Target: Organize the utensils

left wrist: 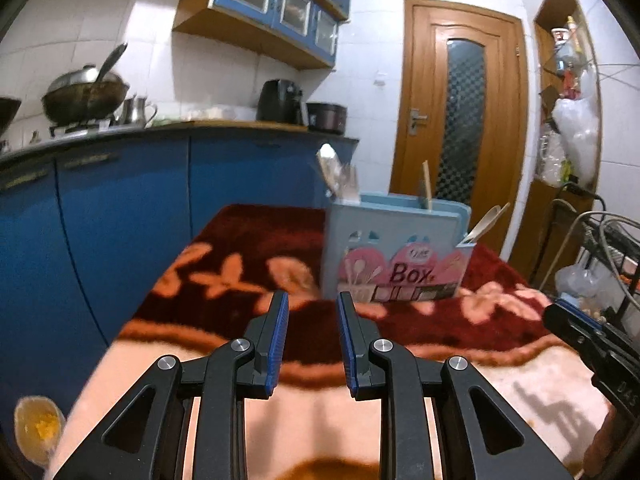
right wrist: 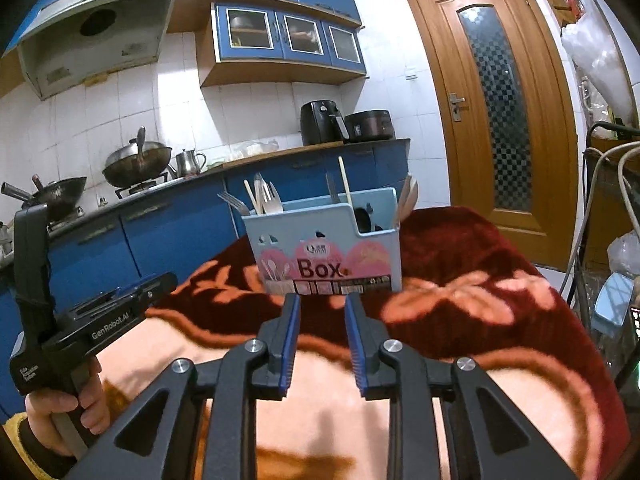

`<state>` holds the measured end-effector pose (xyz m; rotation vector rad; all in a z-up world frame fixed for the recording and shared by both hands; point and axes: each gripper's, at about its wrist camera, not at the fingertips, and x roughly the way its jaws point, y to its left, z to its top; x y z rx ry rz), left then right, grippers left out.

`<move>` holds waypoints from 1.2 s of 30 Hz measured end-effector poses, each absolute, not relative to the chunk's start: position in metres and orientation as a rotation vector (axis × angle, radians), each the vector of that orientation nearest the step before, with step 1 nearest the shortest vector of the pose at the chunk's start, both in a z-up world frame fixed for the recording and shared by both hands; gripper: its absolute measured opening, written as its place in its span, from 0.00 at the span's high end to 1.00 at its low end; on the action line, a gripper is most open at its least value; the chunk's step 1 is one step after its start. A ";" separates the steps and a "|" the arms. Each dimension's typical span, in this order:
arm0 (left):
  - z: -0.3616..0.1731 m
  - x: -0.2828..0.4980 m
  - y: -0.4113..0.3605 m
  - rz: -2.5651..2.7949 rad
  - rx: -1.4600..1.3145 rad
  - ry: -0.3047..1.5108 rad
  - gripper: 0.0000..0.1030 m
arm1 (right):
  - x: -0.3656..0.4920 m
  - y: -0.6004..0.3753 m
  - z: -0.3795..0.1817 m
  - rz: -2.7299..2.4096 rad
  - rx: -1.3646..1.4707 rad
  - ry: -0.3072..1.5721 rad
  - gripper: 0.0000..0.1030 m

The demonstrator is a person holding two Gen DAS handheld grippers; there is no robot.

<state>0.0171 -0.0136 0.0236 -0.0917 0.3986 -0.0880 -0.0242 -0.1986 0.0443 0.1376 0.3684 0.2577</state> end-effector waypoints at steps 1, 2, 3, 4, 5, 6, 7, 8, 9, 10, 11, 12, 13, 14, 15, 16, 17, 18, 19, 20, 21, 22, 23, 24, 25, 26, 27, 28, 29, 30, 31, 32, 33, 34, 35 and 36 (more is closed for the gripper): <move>0.021 0.018 -0.012 -0.090 -0.107 0.412 0.74 | -0.025 -0.199 0.042 0.250 0.134 0.365 0.70; 0.019 0.019 -0.010 -0.083 -0.117 0.421 0.69 | -0.025 -0.199 0.040 0.244 0.129 0.366 0.67; 0.019 0.019 -0.009 -0.072 -0.125 0.424 0.65 | -0.024 -0.198 0.039 0.242 0.124 0.368 0.63; 0.019 0.019 -0.008 -0.063 -0.132 0.421 0.57 | -0.024 -0.198 0.038 0.238 0.120 0.370 0.61; 0.019 0.018 -0.007 -0.055 -0.138 0.416 0.52 | -0.024 -0.197 0.036 0.232 0.113 0.370 0.55; 0.019 0.017 -0.007 -0.048 -0.139 0.411 0.51 | -0.025 -0.196 0.035 0.227 0.108 0.369 0.49; 0.019 0.015 -0.007 -0.040 -0.134 0.408 0.49 | -0.026 -0.196 0.034 0.223 0.102 0.367 0.46; 0.018 0.015 -0.008 -0.035 -0.129 0.407 0.47 | -0.027 -0.195 0.032 0.214 0.096 0.363 0.41; 0.018 0.014 -0.009 -0.030 -0.120 0.408 0.47 | -0.027 -0.194 0.031 0.206 0.093 0.361 0.36; 0.017 0.013 -0.011 -0.024 -0.107 0.409 0.45 | -0.028 -0.193 0.030 0.200 0.089 0.359 0.34; 0.017 0.012 -0.012 -0.021 -0.102 0.409 0.45 | -0.028 -0.193 0.028 0.192 0.085 0.357 0.32; 0.016 0.010 -0.013 -0.018 -0.097 0.406 0.45 | -0.028 -0.193 0.027 0.187 0.083 0.357 0.32; 0.015 0.008 -0.013 -0.016 -0.092 0.404 0.45 | -0.029 -0.193 0.027 0.184 0.086 0.356 0.31; 0.015 0.007 -0.014 -0.013 -0.089 0.403 0.44 | -0.028 -0.195 0.026 0.184 0.092 0.357 0.30; 0.014 0.006 -0.014 -0.012 -0.085 0.403 0.44 | -0.028 -0.196 0.027 0.183 0.097 0.358 0.30; 0.014 0.006 -0.015 -0.010 -0.082 0.404 0.44 | -0.028 -0.197 0.026 0.182 0.104 0.359 0.29; 0.013 0.006 -0.016 -0.010 -0.077 0.405 0.44 | -0.027 -0.198 0.026 0.181 0.109 0.360 0.29; 0.012 0.006 -0.017 -0.009 -0.071 0.408 0.44 | -0.027 -0.199 0.025 0.180 0.112 0.361 0.29; 0.011 0.006 -0.018 -0.011 -0.067 0.410 0.44 | -0.027 -0.199 0.025 0.179 0.113 0.362 0.29; 0.011 0.006 -0.018 -0.012 -0.065 0.412 0.44 | -0.027 -0.199 0.025 0.179 0.113 0.363 0.28; 0.010 0.006 -0.019 -0.013 -0.062 0.415 0.44 | -0.027 -0.199 0.025 0.179 0.112 0.362 0.28; 0.008 0.006 -0.019 -0.012 -0.061 0.418 0.44 | -0.028 -0.199 0.024 0.178 0.110 0.361 0.28; 0.008 0.006 -0.019 -0.010 -0.060 0.421 0.44 | -0.027 -0.200 0.025 0.179 0.111 0.361 0.28; 0.006 0.006 -0.019 -0.003 -0.058 0.426 0.44 | -0.027 -0.200 0.024 0.179 0.108 0.361 0.28; 0.005 0.007 -0.020 0.002 -0.055 0.431 0.44 | -0.027 -0.199 0.024 0.178 0.106 0.361 0.28; 0.004 0.007 -0.020 0.003 -0.054 0.434 0.44 | -0.026 -0.199 0.024 0.177 0.105 0.361 0.28; 0.004 0.008 -0.021 0.003 -0.054 0.436 0.44 | -0.026 -0.200 0.024 0.177 0.104 0.361 0.28; 0.004 0.008 -0.021 0.003 -0.053 0.436 0.44 | -0.026 -0.200 0.024 0.178 0.106 0.362 0.28; 0.004 0.008 -0.021 0.003 -0.053 0.437 0.44 | -0.026 -0.200 0.024 0.178 0.107 0.362 0.28; 0.004 0.008 -0.021 0.004 -0.052 0.437 0.44 | -0.026 -0.200 0.024 0.179 0.110 0.362 0.28; 0.004 0.008 -0.021 0.003 -0.052 0.438 0.44 | -0.026 -0.200 0.024 0.179 0.107 0.362 0.28; 0.004 0.008 -0.020 0.002 -0.051 0.439 0.44 | -0.026 -0.200 0.024 0.179 0.109 0.363 0.28; 0.004 0.008 -0.020 0.002 -0.050 0.440 0.44 | -0.026 -0.200 0.024 0.179 0.108 0.363 0.28; 0.004 0.009 -0.021 0.002 -0.049 0.441 0.44 | -0.026 -0.199 0.023 0.178 0.108 0.363 0.28; 0.004 0.009 -0.021 0.003 -0.047 0.442 0.44 | -0.026 -0.199 0.023 0.180 0.108 0.364 0.28; 0.004 0.009 -0.021 0.004 -0.045 0.442 0.44 | -0.026 -0.199 0.023 0.179 0.107 0.364 0.28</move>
